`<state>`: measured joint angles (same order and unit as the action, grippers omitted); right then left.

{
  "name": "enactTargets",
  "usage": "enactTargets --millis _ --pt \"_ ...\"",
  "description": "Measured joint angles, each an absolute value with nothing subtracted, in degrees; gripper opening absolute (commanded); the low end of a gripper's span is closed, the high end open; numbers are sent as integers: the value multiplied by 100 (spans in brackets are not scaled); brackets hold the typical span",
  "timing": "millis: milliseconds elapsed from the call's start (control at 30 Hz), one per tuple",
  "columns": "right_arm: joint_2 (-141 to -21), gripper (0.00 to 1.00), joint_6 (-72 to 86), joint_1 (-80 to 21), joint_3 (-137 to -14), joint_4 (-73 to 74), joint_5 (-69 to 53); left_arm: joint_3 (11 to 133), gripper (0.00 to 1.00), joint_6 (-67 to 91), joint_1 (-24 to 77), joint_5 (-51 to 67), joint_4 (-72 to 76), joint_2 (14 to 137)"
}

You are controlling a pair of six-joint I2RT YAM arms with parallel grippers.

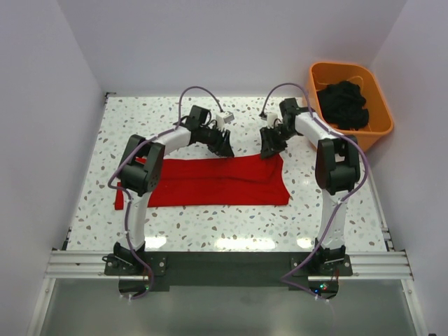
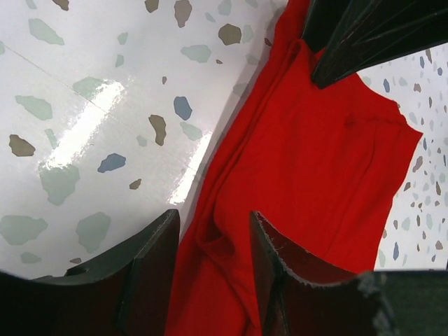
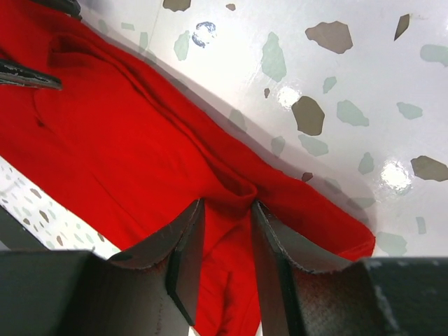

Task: Fold and stack the t-shirts
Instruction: Fold the tshirt

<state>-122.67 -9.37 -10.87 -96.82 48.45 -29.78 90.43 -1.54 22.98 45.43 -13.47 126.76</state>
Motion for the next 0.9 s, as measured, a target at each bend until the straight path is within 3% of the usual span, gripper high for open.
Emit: enactTargets --millis 100,233,400,500,633,700,833,900 --pt "-12285 35 -934 -1087 -9684 4845 -2980 9008 47 -108 2296 4539 -1345 12676" --pt "-12298 27 -932 -1087 -9686 4840 -2978 8853 33 -102 2303 4508 -1347 12674" --pt "-12302 3 -950 -1087 -9686 4840 -2985 8691 17 -64 2303 4491 -1332 12674" --pt "-12302 0 -965 -1085 -9686 4840 -3022 8617 17 -62 2303 4482 -1288 12604" --pt "-12280 0 -976 -1087 -9662 4834 -3114 8353 29 -1 2303 4480 -1116 12302" --pt "-12223 0 -998 -1085 -9590 4831 -3116 8189 30 47 2303 4491 -987 12105" --pt "-12018 0 -1046 -1087 -9395 4827 -3148 8077 21 119 2303 4519 -764 11898" --pt "-11937 0 -1061 -1087 -9341 4823 -3181 8077 24 145 2303 4525 -663 11880"
